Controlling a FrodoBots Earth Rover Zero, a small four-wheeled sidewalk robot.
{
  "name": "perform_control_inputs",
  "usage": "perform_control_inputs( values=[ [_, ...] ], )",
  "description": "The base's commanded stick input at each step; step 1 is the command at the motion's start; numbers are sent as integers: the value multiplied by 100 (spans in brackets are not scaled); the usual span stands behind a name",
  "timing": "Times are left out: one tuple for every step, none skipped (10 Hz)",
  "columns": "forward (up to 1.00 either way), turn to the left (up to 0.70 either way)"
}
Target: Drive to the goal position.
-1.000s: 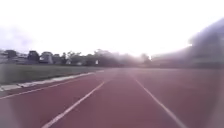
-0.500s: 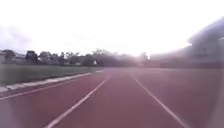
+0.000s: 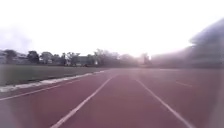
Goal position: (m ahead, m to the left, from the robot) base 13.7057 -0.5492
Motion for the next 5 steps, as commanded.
perform_control_inputs(
  values=[
    [70, -26],
    [70, -12],
    [70, 0],
    [70, 0],
    [70, 0]
  ],
)
